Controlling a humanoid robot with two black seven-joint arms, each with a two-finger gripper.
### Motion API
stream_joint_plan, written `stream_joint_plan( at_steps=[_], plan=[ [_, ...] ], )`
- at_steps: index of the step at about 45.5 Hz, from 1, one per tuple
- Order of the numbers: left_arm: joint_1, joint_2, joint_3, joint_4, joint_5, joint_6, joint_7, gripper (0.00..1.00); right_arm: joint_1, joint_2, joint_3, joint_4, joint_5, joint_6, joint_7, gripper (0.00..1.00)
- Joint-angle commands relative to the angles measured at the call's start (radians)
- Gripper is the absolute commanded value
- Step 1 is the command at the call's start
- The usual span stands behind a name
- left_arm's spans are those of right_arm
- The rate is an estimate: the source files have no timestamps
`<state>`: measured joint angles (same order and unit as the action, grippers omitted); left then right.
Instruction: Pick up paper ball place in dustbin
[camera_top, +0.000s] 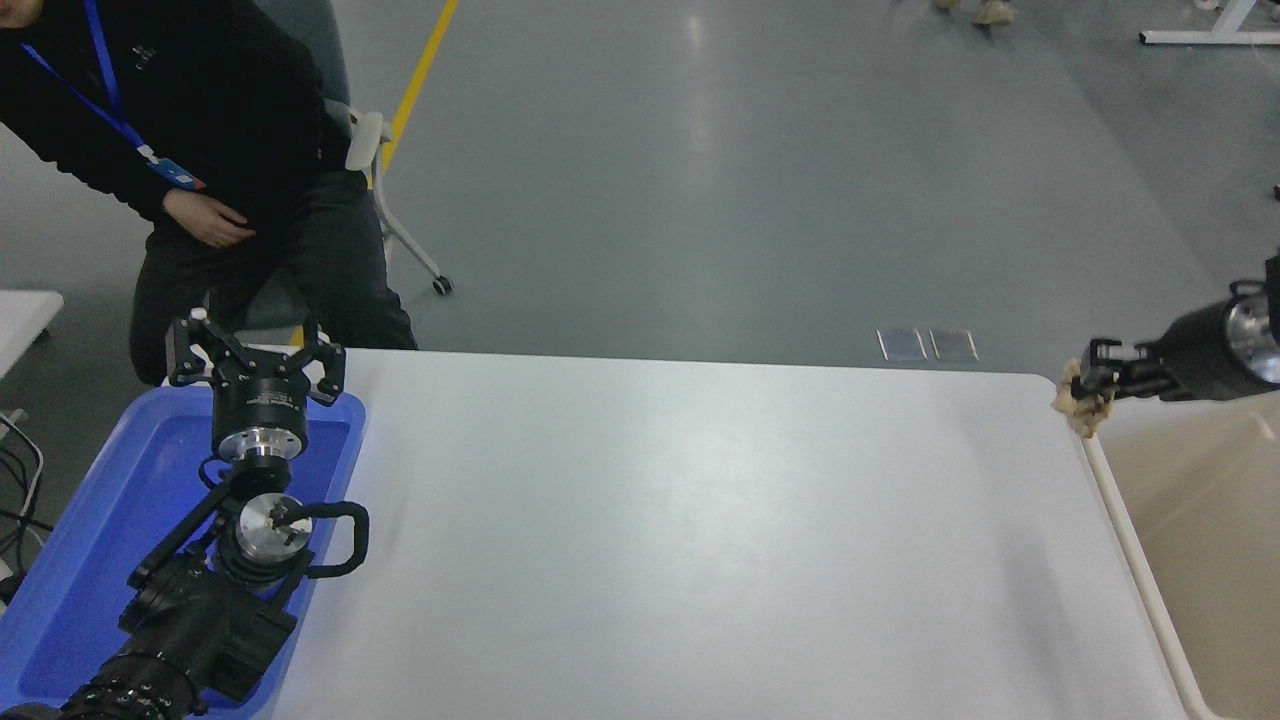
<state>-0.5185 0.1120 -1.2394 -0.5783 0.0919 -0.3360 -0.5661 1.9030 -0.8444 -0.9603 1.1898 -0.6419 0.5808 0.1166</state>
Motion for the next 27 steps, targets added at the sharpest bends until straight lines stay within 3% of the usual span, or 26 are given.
stream_joint_plan(
  at_steps=[1, 17, 22, 27],
  plan=[
    [0.000, 0.000, 0.000, 0.000, 0.000, 0.000, 0.000, 0.99, 0.373, -0.050, -0.201, 0.212, -0.001, 0.082, -0.003, 0.00],
    [0.000, 0.000, 0.000, 0.000, 0.000, 0.000, 0.000, 0.99, 0.441, -0.108, -0.210, 0.131, 0.024, -0.015, -0.052, 0.00],
    [0.000, 0.000, 0.000, 0.000, 0.000, 0.000, 0.000, 0.99, 0.383, -0.166, -0.173, 0.010, 0.129, -0.097, -0.094, 0.00],
    [0.000, 0.000, 0.000, 0.000, 0.000, 0.000, 0.000, 0.99, 0.250, -0.226, -0.092, -0.111, 0.263, -0.212, -0.104, 0.00]
  ],
)
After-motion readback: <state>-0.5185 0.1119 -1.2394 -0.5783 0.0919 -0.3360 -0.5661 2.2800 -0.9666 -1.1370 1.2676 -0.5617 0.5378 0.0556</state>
